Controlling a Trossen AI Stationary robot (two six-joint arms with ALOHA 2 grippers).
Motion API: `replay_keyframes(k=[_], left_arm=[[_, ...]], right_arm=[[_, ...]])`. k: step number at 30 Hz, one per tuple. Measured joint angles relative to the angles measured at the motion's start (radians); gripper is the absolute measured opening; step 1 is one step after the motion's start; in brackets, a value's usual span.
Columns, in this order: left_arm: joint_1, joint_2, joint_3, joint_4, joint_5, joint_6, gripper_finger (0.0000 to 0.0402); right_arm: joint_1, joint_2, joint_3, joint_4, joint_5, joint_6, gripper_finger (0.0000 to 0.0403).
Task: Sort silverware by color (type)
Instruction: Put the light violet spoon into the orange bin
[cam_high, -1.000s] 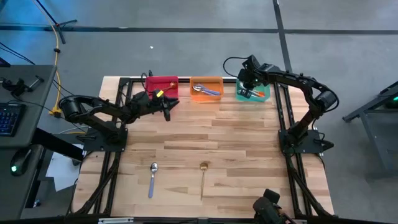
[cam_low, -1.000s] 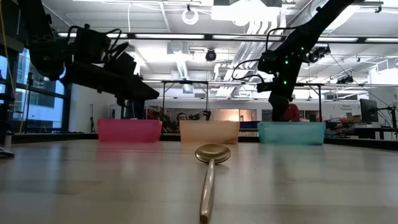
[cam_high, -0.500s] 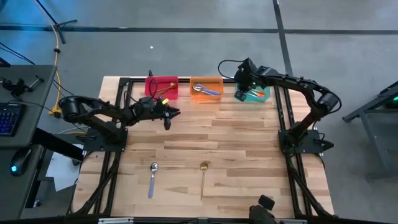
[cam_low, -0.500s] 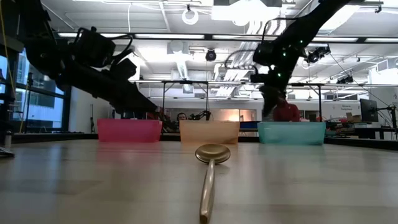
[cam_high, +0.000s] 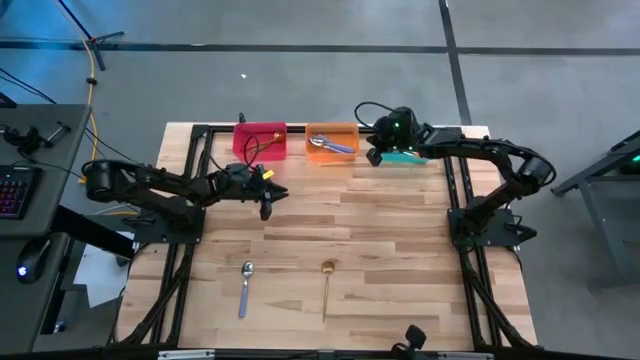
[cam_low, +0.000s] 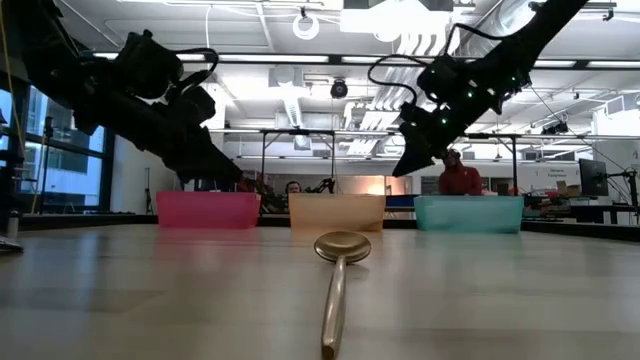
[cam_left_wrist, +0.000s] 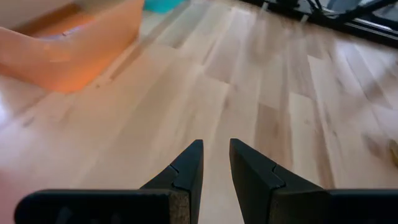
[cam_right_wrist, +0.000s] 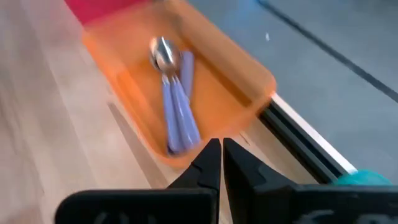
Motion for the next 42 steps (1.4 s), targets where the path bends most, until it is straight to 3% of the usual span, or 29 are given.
replay_keyframes(k=[6, 12, 18, 30, 42], left_arm=[[-0.09, -0.099, 0.007, -0.168, -0.077, -0.067, 0.0071], [-0.23, -0.185, 0.136, -0.584, -0.21, -0.146, 0.0071], [-0.399, -0.191, 0.299, -0.955, -0.282, -0.358, 0.0072], [-0.772, -0.148, 0.489, -1.387, -0.299, -0.978, 0.0074], [-1.07, 0.093, 0.598, -1.391, -0.231, -1.557, 0.0174]], right_arm=[[0.037, 0.0, -0.136, 0.361, -0.035, 0.098, 0.0], [0.098, 0.0, -0.234, 0.601, -0.046, 0.153, 0.0], [0.171, 0.0, -0.262, 0.687, -0.046, 0.151, 0.0], [0.248, 0.0, -0.262, 0.7, -0.044, 0.153, 0.0], [0.272, 0.001, -0.262, 0.721, -0.044, 0.132, 0.0]])
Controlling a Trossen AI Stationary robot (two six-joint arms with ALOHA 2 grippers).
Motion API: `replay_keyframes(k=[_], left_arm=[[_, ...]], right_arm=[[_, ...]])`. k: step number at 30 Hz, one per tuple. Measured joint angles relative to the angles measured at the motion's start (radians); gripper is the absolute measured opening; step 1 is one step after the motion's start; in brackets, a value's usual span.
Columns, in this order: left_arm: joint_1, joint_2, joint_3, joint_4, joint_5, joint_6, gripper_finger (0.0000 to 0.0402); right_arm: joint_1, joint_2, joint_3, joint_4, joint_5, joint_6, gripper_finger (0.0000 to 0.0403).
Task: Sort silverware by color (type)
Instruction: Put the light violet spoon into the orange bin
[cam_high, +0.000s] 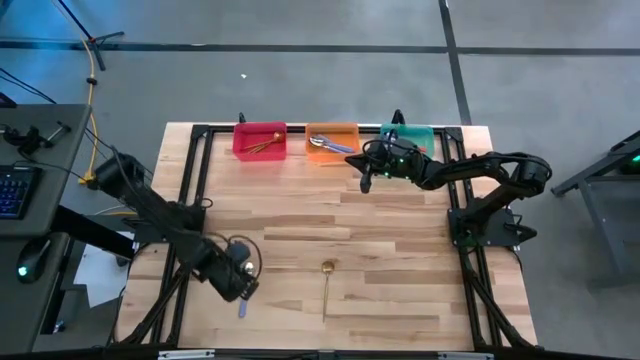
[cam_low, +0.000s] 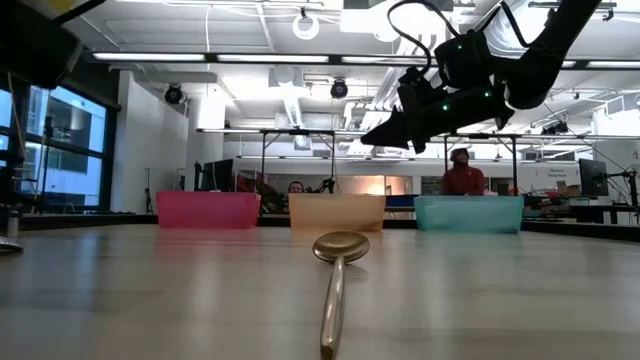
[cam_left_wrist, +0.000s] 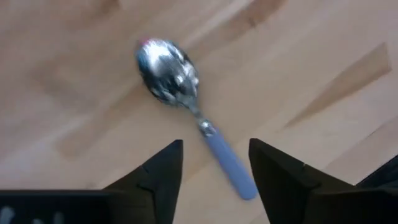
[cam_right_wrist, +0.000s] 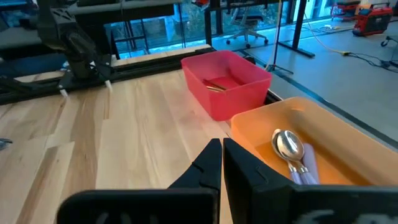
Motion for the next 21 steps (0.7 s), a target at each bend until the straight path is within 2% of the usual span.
replay_keyframes(k=[7, 13, 21], left_arm=[[-0.026, 0.125, 0.002, 0.077, -0.028, -0.09, 0.0195], [-0.006, 0.178, 0.003, 0.069, -0.107, -0.07, 0.0195], [0.003, 0.241, 0.006, 0.054, -0.125, -0.013, 0.0185]], right_arm=[[0.0, 0.0, 0.0, -0.006, 0.0, -0.005, 0.0], [0.001, 0.0, 0.0, -0.008, 0.0, -0.005, 0.0], [0.001, 0.0, 0.0, -0.009, 0.0, -0.005, 0.0]])
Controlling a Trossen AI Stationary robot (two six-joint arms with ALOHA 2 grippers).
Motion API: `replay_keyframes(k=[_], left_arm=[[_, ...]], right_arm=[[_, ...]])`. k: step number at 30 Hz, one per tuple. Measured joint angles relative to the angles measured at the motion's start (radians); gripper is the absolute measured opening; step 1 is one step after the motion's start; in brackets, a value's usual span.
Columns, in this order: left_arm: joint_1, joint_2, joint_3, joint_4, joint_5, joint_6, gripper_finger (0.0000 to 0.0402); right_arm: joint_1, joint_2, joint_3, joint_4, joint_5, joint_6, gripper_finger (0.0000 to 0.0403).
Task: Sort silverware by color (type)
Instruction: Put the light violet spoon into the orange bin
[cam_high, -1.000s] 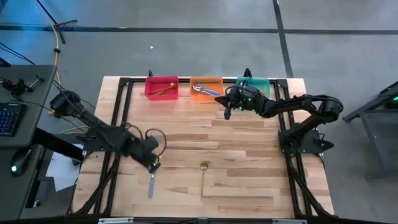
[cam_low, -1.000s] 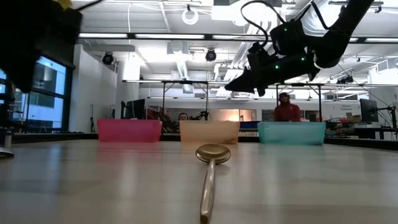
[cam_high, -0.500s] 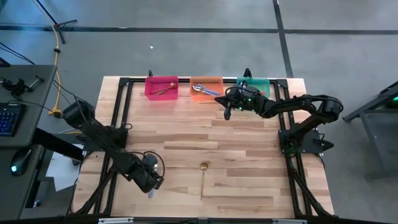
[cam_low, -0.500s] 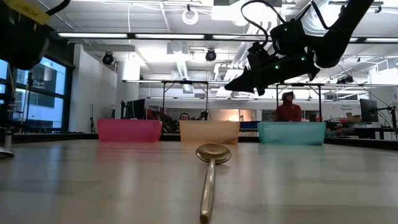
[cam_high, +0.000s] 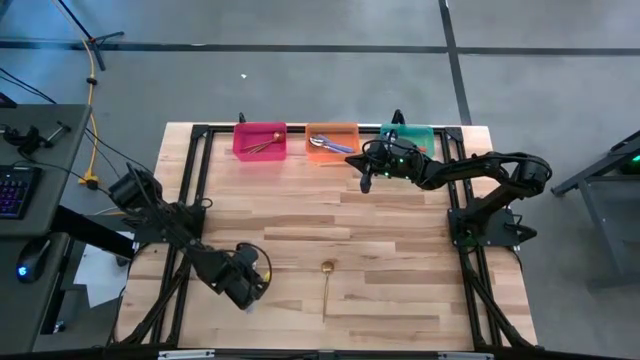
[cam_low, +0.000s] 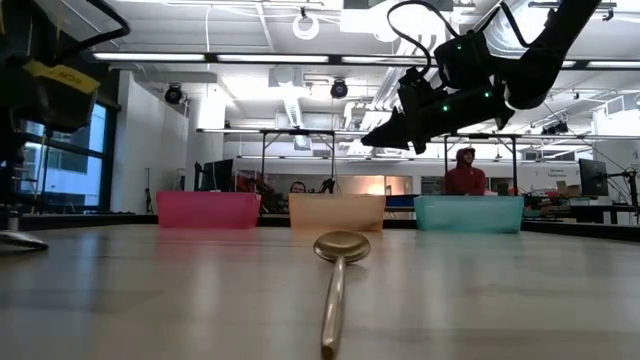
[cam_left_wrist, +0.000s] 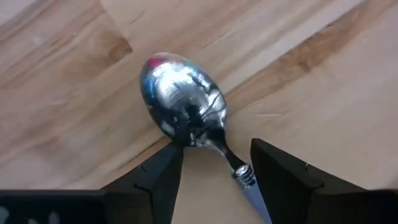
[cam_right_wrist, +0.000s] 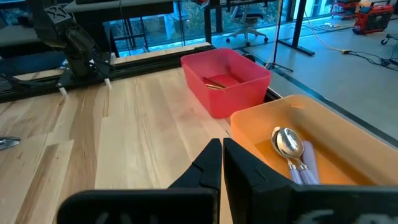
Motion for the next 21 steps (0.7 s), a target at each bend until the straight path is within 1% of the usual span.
replay_keyframes(k=[4, 9, 11, 14, 19, 21], left_arm=[[-0.001, 0.005, 0.0, -0.014, -0.016, 0.037, 0.0155], [-0.001, 0.004, -0.002, -0.024, -0.035, 0.128, 0.0088], [-0.001, 0.005, -0.003, -0.023, -0.066, 0.17, 0.0055], [0.008, 0.007, -0.005, -0.031, -0.145, 0.224, 0.0013], [0.051, -0.009, -0.005, -0.019, -0.188, 0.323, 0.0006], [0.08, -0.032, -0.005, -0.018, -0.233, 0.378, 0.0002]], right_arm=[[0.0, 0.0, 0.0, -0.001, 0.0, 0.0, 0.0], [0.002, 0.0, 0.0, -0.002, 0.0, 0.0, 0.0], [0.002, 0.0, 0.0, -0.002, 0.0, 0.0, 0.0], [0.002, 0.0, 0.0, -0.003, 0.0, 0.0, 0.0], [0.002, 0.0, 0.0, -0.003, 0.0, 0.0, 0.0], [0.002, 0.0, 0.0, -0.002, 0.0, 0.0, 0.0]])
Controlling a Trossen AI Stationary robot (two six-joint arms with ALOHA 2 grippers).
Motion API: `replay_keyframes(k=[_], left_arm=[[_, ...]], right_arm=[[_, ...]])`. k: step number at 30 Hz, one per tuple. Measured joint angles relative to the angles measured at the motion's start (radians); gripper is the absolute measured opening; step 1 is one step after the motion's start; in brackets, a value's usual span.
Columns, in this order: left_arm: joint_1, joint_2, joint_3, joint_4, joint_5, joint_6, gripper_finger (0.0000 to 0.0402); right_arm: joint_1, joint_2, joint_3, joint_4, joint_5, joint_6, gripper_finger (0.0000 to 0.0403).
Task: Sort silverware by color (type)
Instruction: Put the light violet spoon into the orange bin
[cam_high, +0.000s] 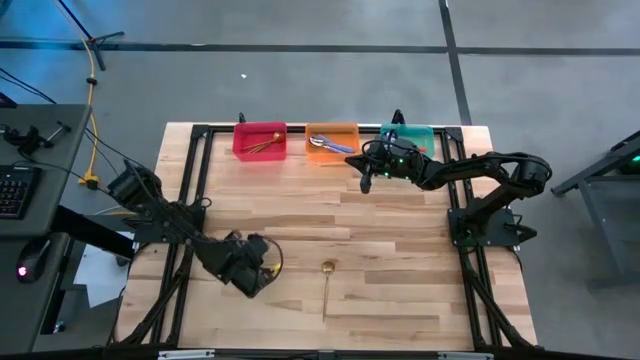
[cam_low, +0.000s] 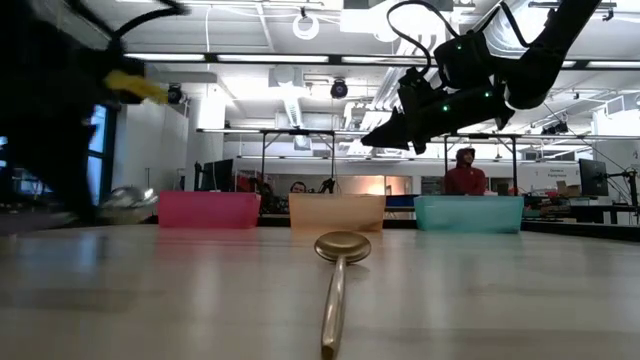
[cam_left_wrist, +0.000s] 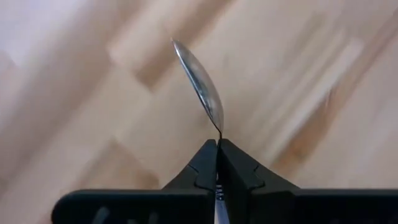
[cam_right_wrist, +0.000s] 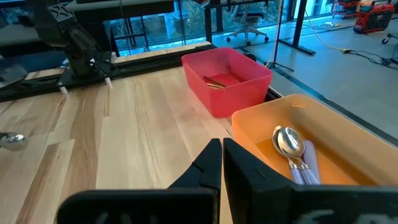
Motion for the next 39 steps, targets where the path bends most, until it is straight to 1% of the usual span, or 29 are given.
replay_keyframes(k=[5, 9, 11, 13, 16, 21, 24, 29, 33, 39], left_arm=[[0.105, -0.102, 0.0, 0.029, -0.062, 0.187, 0.0001], [0.213, -0.208, 0.0, 0.098, -0.068, 0.406, 0.0001], [0.285, -0.251, 0.0, 0.136, -0.066, 0.517, 0.0001], [0.366, -0.274, 0.0, 0.172, -0.049, 0.635, 0.0001], [0.5, -0.276, 0.0, 0.25, 0.028, 0.809, 0.0001], [0.719, -0.242, 0.001, 0.431, 0.169, 1.054, 0.0], [0.836, -0.221, 0.001, 0.534, 0.217, 1.18, 0.0], [0.997, -0.156, 0.02, 0.704, 0.297, 1.326, 0.0], [1.078, -0.061, 0.1, 0.79, 0.34, 1.431, 0.0], [1.131, 0.105, 0.296, 0.813, 0.368, 1.596, 0.0]], right_arm=[[0.0, 0.0, 0.0, 0.0, 0.0, 0.001, 0.0], [0.0, 0.0, 0.0, 0.0, 0.0, 0.0, 0.0], [0.0, 0.0, 0.0, 0.0, 0.0, 0.0, 0.0], [0.0, 0.0, 0.0, 0.002, 0.0, 0.0, 0.0], [0.0, 0.0, 0.0, 0.003, 0.0, 0.0, 0.0], [0.0, 0.0, 0.0, 0.002, 0.0, 0.0, 0.0], [0.0, 0.0, 0.0, 0.003, 0.0, -0.006, 0.0], [0.0, 0.0, 0.0, 0.004, 0.0, -0.01, 0.0], [0.0, 0.0, 0.0, 0.004, 0.0, -0.029, 0.0], [0.0, 0.0, 0.0, 0.004, 0.0, -0.034, 0.0]])
